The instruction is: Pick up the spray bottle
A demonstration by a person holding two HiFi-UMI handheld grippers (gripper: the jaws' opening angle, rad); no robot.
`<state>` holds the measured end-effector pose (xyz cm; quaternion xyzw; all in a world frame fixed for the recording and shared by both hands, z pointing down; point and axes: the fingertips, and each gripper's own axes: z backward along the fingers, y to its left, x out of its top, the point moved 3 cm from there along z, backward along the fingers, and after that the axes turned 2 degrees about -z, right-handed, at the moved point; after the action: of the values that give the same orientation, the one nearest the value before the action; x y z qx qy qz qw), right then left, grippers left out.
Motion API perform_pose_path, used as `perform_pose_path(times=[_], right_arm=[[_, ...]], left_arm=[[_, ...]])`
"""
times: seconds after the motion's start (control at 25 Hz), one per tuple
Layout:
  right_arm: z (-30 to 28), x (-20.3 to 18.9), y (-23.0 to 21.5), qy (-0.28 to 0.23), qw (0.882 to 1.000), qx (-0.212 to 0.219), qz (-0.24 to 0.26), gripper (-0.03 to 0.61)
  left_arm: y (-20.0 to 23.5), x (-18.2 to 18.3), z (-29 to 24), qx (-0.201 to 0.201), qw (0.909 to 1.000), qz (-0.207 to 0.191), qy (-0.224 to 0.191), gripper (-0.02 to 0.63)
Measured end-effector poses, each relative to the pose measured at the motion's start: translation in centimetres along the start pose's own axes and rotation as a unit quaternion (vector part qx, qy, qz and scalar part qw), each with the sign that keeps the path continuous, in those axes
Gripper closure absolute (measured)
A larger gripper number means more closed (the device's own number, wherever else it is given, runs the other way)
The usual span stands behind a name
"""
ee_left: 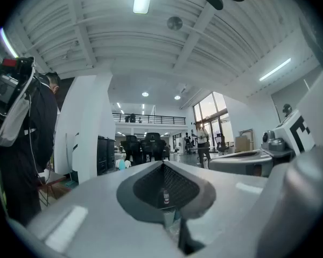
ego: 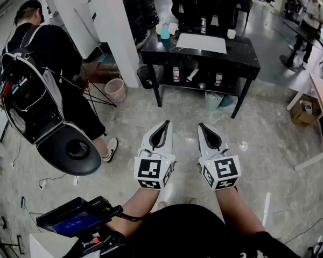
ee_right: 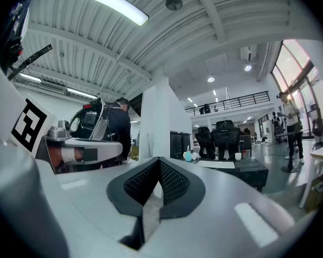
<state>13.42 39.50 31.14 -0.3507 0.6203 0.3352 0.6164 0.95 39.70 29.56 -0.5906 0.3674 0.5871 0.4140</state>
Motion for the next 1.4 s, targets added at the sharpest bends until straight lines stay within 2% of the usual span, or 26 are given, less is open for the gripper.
perform_pose_path(times=[0.4, 0.64, 0.88, 1.4], right_arm=[[-2.1, -0.6, -5.3, -0.006, 0.999, 0.031, -0.005, 0.555], [-5.0, -1.7, -6.8, 0.012, 0.999, 0.039, -0.015, 0.555], [-10.6, -1.5, -7.0, 0.016, 0.999, 0.039, -0.003, 0.555], [-28.9, -1.0, -5.6, 0.021, 1.000, 0.009, 0.003, 0.555]], left_arm=[[-2.0, -1.1, -4.6, 0.019, 0.9998, -0.001, 0.004, 0.614], [-0.6, -2.3, -6.8, 0.028, 0.9994, 0.005, 0.018, 0.614], [3.7, -3.0, -11.3, 0.017, 0.9997, 0.015, 0.012, 0.614], [18.9, -3.6, -21.5, -0.016, 0.9995, 0.026, -0.004, 0.614]])
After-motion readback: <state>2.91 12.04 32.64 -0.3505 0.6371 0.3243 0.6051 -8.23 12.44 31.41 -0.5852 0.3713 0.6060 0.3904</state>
